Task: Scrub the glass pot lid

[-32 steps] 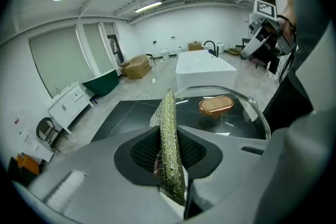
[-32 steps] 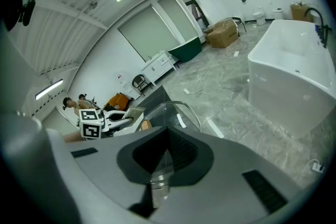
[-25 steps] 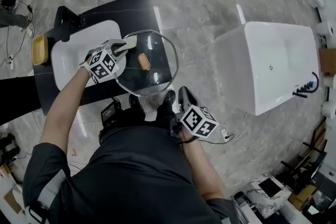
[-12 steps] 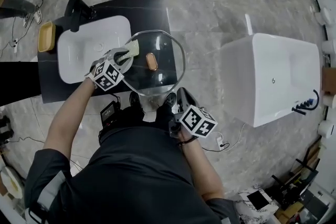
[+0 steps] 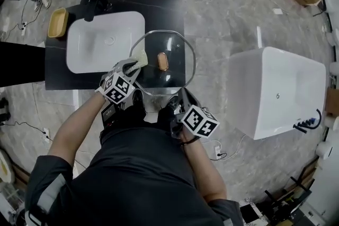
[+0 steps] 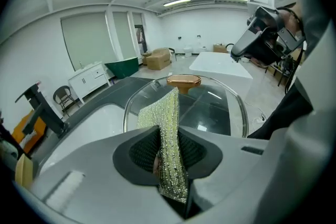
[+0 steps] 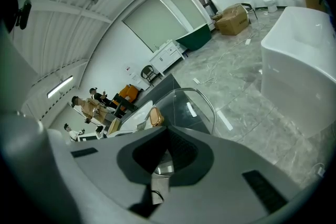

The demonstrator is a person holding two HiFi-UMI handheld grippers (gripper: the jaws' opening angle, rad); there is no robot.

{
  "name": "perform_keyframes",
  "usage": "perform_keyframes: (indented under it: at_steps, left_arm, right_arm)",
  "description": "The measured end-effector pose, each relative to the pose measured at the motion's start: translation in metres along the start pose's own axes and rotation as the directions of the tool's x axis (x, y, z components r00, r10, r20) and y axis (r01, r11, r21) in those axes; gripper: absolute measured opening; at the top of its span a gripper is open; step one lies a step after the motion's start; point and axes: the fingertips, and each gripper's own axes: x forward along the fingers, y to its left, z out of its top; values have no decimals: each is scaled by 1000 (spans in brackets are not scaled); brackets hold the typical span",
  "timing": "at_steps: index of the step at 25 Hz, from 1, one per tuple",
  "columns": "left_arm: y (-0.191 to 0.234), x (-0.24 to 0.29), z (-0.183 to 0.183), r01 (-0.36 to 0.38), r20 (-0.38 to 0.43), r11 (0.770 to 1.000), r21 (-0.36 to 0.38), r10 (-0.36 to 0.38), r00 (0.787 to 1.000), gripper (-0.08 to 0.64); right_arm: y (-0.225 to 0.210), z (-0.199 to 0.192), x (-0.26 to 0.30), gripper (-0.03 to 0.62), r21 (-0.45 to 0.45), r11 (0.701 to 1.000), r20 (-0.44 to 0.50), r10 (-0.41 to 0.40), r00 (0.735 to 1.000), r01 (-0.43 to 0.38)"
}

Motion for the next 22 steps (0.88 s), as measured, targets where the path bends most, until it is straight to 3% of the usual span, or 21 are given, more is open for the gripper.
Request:
perform_keyframes:
  at_steps: [4, 8, 12, 18, 22]
  left_arm:
    - [-14, -6, -3, -19, -4, 994, -104, 18, 1000, 75]
    - [-23, -11, -6, -45, -13, 967, -252, 43, 999, 75]
    - [-33, -15, -6, -74, -38, 923, -377, 65, 997, 75]
    - [-54, -19, 4, -63, -38, 838, -543, 51, 998, 75]
    - [-59, -20, 9, -111, -39, 781, -614, 110, 993, 75]
  right_arm:
    - [2, -5, 4, 8, -8, 1000, -21, 12, 1000, -12]
    - [-1, -8, 5, 8, -10, 1000, -37, 20, 999, -20]
    - [-6, -6, 3, 8, -6, 1000, -37, 22, 999, -23]
    - [-13, -3, -2, 8, -16, 999, -57, 37, 998, -38]
    - [-21, 2, -5, 8, -38, 998, -75, 46, 996, -49]
